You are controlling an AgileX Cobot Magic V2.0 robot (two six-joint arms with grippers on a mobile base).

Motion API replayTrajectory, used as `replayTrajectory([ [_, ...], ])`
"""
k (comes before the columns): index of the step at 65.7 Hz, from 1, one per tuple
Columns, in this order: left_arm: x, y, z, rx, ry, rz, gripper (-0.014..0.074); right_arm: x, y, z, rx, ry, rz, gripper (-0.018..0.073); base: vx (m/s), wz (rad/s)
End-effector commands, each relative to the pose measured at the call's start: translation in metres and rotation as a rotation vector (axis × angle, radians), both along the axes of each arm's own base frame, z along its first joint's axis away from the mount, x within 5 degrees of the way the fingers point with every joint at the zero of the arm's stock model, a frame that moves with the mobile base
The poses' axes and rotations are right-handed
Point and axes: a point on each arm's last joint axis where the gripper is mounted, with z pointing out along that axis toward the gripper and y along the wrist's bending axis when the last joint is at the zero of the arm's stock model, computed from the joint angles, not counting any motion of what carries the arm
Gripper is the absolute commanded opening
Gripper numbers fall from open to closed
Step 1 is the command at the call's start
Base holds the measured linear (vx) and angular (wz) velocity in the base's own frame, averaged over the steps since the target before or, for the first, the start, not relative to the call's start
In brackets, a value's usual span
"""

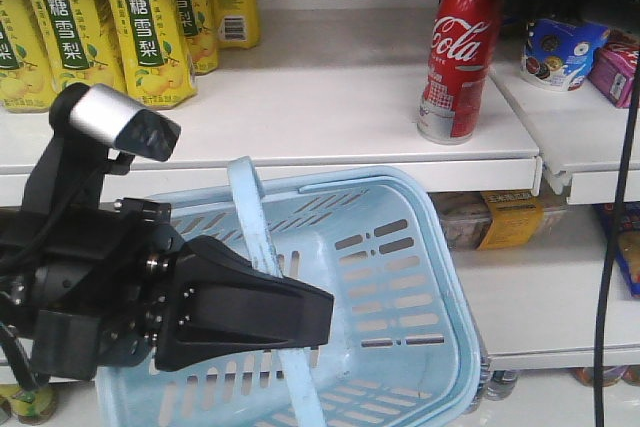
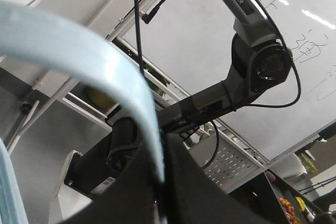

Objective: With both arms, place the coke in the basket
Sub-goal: 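Lift the bottle off the shelf and lower it over the basket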

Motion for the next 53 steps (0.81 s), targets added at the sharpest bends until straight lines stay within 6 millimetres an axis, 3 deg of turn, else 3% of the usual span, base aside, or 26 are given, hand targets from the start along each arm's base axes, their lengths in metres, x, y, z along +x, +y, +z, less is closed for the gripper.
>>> replayTrajectory([
  [1,-0.010,0.002,0.023,-0.131,-0.015,-0.053,-0.0006,-0.031,0.003,0.025,0.017,-0.012,0.075,-0.0005,0.00,0.00],
  [14,-0.010,0.002,0.023,-0.131,-0.015,-0.053,-0.0006,-0.093,0.008,0.055,0.002,-0.090,0.172,-0.0005,0.00,0.00],
  [23,-0.010,0.002,0.023,-0.131,-0.015,-0.053,-0.0006,-0.128,0.012,0.063,0.043,-0.056,0.251,-0.0005,0.00,0.00],
  [33,-0.010,0.002,0.023,-0.131,-0.015,-0.054,-0.0006,-0.140,0.015,0.039,0.056,0.043,0.303,-0.0005,0.00,0.00],
  [53,-0.010,0.002,0.023,-0.131,-0.015,-0.052,-0.0006,-0.121,0.014,-0.031,0.091,0.246,0.270,-0.0005,0.00,0.00],
])
